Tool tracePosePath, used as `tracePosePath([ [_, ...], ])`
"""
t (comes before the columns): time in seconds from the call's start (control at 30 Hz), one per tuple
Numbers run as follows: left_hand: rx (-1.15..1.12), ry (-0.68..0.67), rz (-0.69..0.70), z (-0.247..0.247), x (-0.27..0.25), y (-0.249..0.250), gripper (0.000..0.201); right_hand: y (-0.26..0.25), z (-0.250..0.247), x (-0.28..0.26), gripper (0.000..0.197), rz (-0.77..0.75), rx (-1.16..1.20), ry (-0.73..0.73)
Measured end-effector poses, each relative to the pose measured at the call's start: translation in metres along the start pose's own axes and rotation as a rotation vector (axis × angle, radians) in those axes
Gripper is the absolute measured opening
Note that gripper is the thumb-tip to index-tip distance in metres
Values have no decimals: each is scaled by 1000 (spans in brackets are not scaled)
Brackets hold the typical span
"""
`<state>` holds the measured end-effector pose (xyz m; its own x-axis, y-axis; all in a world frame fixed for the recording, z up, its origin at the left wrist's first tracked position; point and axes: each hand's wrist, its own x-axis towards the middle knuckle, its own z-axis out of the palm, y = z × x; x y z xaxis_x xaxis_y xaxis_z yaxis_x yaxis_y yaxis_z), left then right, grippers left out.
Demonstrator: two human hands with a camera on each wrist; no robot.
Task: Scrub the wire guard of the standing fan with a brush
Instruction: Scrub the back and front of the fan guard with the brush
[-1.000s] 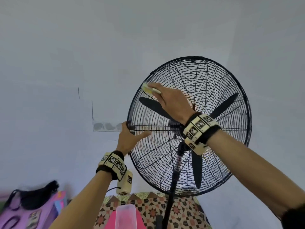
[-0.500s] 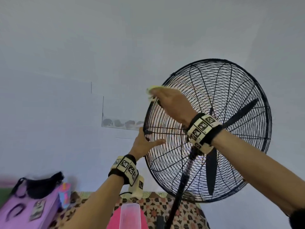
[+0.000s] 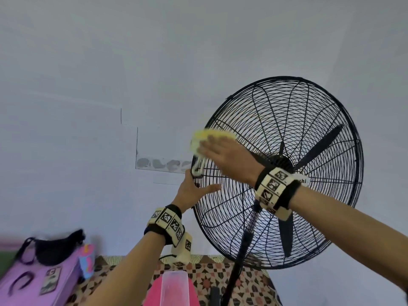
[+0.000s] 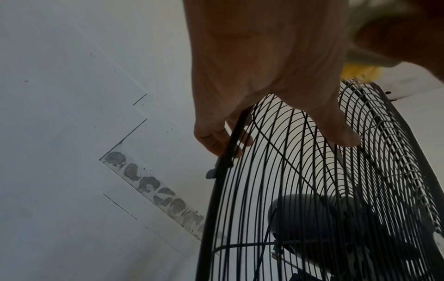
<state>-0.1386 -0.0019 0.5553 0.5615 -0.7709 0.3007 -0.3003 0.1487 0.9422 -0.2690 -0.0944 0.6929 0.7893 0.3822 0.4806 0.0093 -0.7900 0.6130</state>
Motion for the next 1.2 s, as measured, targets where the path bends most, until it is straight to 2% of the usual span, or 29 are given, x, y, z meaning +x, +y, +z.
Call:
tracePosePath([
  [0.07,-65,-64,52,-1,-2,-2,55,-17,7,-20,54,-248,101,-137],
  [0.1,-84,-87,56,-2,-2,-3,40,-20,7,-25,53,-299,140,-176],
  [0.13,-63,-66,40,-2,-2,-1,46,-20,3,-25,51,-288,173,-161],
  [0.2,-2,-32,29,-1,-3,4,95,-6,-6,-19,48,-97,194,1],
  [0.23,9,-8,-10,0,-2,7,108,5,-12,-15,46,34,171,104],
  [0.3,14,7,-32,3,-2,8,110,18,-18,-13,47,230,108,215],
  [0.33,20,12,-15,3,-3,8,110,17,-16,-16,49,241,85,218],
  [0.37,21,9,-24,2,-2,6,113,12,-10,-20,52,180,87,187],
  [0.43,-7,-28,-25,-2,-5,5,119,-9,7,-34,56,-83,143,45],
  [0.47,-12,-60,-34,-4,-5,2,109,-19,11,-38,53,-188,159,-22],
  [0.5,-2,-80,-53,-4,-6,4,92,-23,10,-40,49,-227,173,-52],
  [0.53,13,-60,-44,-3,-4,3,78,-22,4,-36,45,-195,200,-28],
  [0.57,32,-39,-22,-2,0,1,83,-16,-4,-30,42,-109,221,60],
  [0.63,36,-1,-25,1,3,1,108,3,-22,-19,37,130,197,254],
  [0.7,36,19,-17,3,0,5,108,17,-29,-17,39,281,133,320],
  [0.77,10,-1,-13,4,-2,9,107,10,-20,-23,38,207,127,278],
  [0.83,6,-31,32,1,-4,10,102,-11,-6,-38,35,-25,230,141],
  [0.9,36,-31,53,-1,1,-5,96,-24,0,-50,35,-137,304,1],
  [0.93,37,-35,56,-2,3,-8,98,-22,-2,-50,35,-101,325,-9],
  [0.97,36,-36,43,-3,3,-6,101,-16,-6,-47,35,-20,347,45],
  [1.07,20,-22,-3,-1,-1,6,109,12,-21,-38,32,301,284,325],
  [1.13,-10,-85,-12,-4,-2,10,99,24,-23,-41,29,421,182,416],
  [1.2,-57,-118,-29,-10,4,19,77,19,-15,-54,30,432,176,415],
])
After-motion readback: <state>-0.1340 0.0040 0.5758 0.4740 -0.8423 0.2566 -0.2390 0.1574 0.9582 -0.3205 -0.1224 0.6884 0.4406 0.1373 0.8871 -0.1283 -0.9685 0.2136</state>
